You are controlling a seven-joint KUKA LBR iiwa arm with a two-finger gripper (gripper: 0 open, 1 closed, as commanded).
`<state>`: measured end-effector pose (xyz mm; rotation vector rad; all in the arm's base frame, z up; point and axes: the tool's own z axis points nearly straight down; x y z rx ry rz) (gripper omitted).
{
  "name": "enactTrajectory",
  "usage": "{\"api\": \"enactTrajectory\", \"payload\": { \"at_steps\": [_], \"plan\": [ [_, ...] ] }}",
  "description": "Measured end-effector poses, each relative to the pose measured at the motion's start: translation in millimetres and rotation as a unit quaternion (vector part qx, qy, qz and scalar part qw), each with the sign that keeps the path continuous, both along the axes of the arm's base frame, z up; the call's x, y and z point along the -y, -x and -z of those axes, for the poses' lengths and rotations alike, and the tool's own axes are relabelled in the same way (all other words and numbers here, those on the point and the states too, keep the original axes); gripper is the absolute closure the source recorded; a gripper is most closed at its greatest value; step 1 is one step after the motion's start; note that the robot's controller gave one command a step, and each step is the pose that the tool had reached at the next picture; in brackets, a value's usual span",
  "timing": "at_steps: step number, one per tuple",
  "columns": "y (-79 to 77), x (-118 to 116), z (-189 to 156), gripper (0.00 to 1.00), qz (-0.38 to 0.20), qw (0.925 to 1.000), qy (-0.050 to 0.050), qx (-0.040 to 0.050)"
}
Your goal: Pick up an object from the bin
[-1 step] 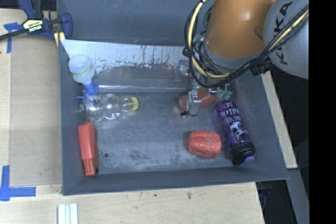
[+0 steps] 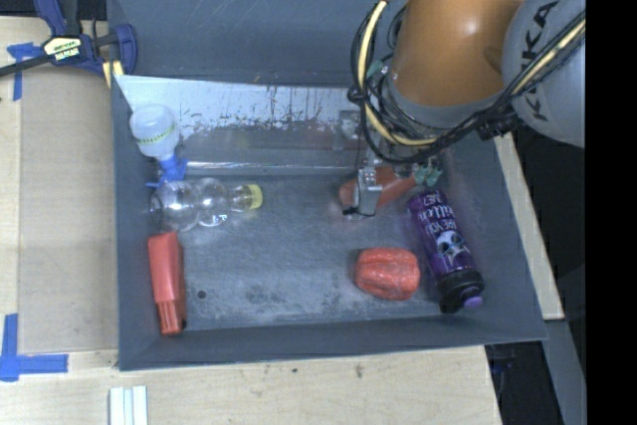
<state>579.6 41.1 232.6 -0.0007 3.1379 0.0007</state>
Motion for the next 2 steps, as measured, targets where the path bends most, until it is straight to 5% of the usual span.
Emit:
{"api": "enactTrajectory", "payload": {
  "at_steps": [1, 2],
  "plan": [
    [-8.4, 38.3, 28.0, 0.0, -0.032, 0.9995, 0.0, 0.0007],
    [-16.3, 49.2, 72.2, 0.0, -0.116, 0.9932, 0.001, 0.0005]
  ]
}}
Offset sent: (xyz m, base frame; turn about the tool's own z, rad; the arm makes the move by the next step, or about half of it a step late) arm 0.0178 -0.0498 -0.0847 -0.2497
